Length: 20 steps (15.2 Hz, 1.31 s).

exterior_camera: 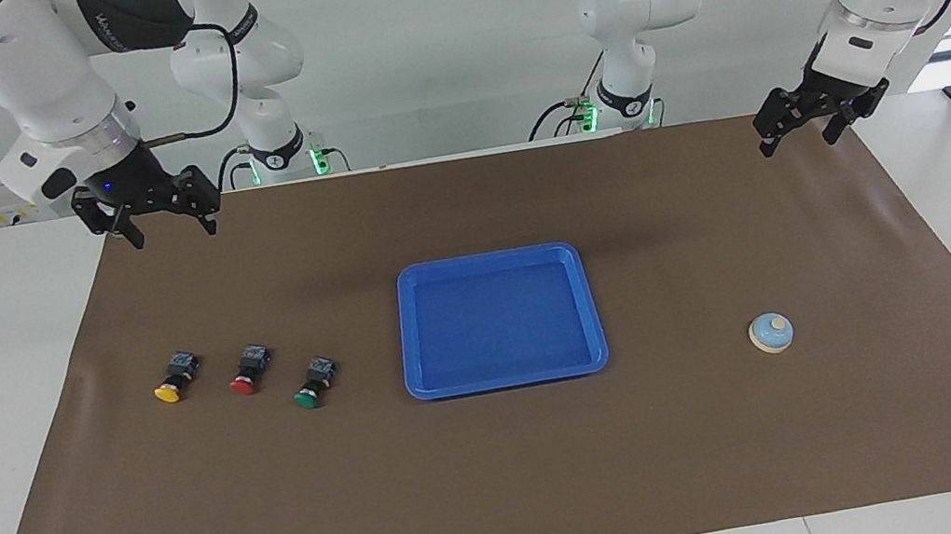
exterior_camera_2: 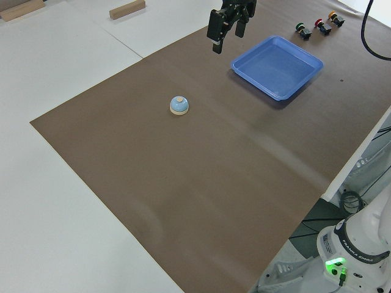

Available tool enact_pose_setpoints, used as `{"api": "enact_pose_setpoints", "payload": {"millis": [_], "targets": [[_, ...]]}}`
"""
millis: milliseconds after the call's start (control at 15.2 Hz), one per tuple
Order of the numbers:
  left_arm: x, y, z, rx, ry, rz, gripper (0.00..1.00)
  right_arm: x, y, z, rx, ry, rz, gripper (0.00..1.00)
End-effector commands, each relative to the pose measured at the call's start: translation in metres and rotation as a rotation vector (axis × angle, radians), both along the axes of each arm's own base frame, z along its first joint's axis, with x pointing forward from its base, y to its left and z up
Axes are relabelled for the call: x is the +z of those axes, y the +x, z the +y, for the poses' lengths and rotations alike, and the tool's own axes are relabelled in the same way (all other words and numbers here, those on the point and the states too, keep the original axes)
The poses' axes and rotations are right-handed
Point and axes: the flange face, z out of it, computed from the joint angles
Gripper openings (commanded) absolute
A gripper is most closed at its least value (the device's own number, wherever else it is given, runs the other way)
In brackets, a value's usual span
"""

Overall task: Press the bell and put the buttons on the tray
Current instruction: 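Lift the left gripper off the bell and draw it back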

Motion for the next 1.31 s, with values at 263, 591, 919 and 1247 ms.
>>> {"api": "enact_pose_setpoints", "payload": {"millis": [263, 591, 919, 1247], "targets": [[-0.003, -0.012, -0.001, -0.007, 0.011, 0.052, 1.0, 0.002, -0.007, -0.007, 0.005, 0.005, 0.01, 1.0], [-0.004, -0.014, 0.0, -0.006, 0.011, 0.054, 1.0, 0.003, -0.005, 0.0, 0.017, 0.017, 0.0, 1.0], [-0.001, -0.012, 0.006, 0.014, 0.012, 0.039, 1.0, -0.004, 0.001, 0.01, -0.042, 0.016, -0.066, 1.0], [-0.001, -0.012, 0.006, 0.014, 0.012, 0.04, 1.0, -0.046, 0.006, 0.032, -0.11, 0.018, -0.081, 1.0]]}}
